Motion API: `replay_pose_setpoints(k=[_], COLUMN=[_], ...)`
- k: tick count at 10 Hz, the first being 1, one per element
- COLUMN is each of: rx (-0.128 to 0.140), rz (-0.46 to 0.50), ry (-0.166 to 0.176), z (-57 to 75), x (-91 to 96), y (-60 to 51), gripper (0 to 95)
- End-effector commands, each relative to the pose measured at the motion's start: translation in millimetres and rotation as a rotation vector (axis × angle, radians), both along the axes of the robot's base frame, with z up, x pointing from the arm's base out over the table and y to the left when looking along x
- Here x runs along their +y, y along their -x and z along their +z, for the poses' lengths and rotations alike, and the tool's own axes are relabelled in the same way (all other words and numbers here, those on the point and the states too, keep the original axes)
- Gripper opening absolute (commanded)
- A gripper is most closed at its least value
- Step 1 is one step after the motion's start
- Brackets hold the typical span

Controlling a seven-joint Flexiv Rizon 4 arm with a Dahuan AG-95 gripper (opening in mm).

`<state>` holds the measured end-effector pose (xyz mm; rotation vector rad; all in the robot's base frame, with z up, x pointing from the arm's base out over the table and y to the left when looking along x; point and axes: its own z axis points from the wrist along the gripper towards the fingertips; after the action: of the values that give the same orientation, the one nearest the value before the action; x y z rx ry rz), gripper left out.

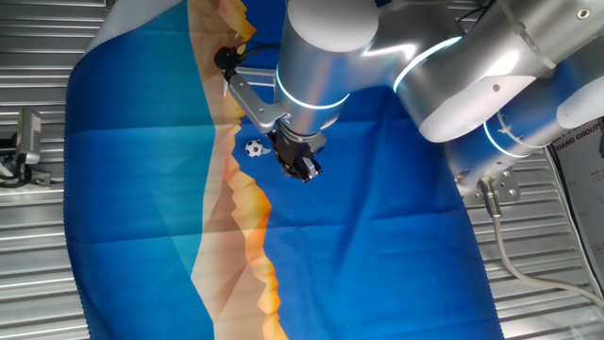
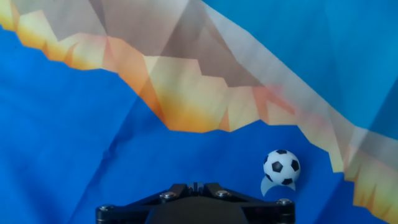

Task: Push the soccer ball into the goal

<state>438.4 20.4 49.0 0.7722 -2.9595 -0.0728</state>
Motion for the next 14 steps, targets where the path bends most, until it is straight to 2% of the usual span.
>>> replay_pose_setpoints(k=[1, 3, 5, 6, 7, 8, 11, 12, 13, 14], rx=[-0.006, -0.016, -0.002, 0.003, -0.004, -0.012, -0.037, -0.041, -0.054, -0.085], rz=[0.004, 0.003, -0.059, -0.125, -0.17, -0.192, -0.23, -0.212, -0.206, -0.209], ry=[0.005, -0.005, 0.014, 0.039, 0.044, 0.033, 0.041, 0.036, 0.026, 0.026], z=[0.1, 0.1, 0.1, 0.1, 0.1, 0.1, 0.1, 0.1, 0.1, 0.1], x=[-0.6, -0.6, -0.6, -0.6, -0.6, -0.6, -0.6, -0.6, -0.6, -0.6], y=[0.0, 0.0, 0.0, 0.0, 0.0, 0.0, 0.0, 0.0, 0.0, 0.0], gripper=[0.0, 0.0, 0.0, 0.0, 0.0, 0.0, 0.0, 0.0, 0.0, 0.0])
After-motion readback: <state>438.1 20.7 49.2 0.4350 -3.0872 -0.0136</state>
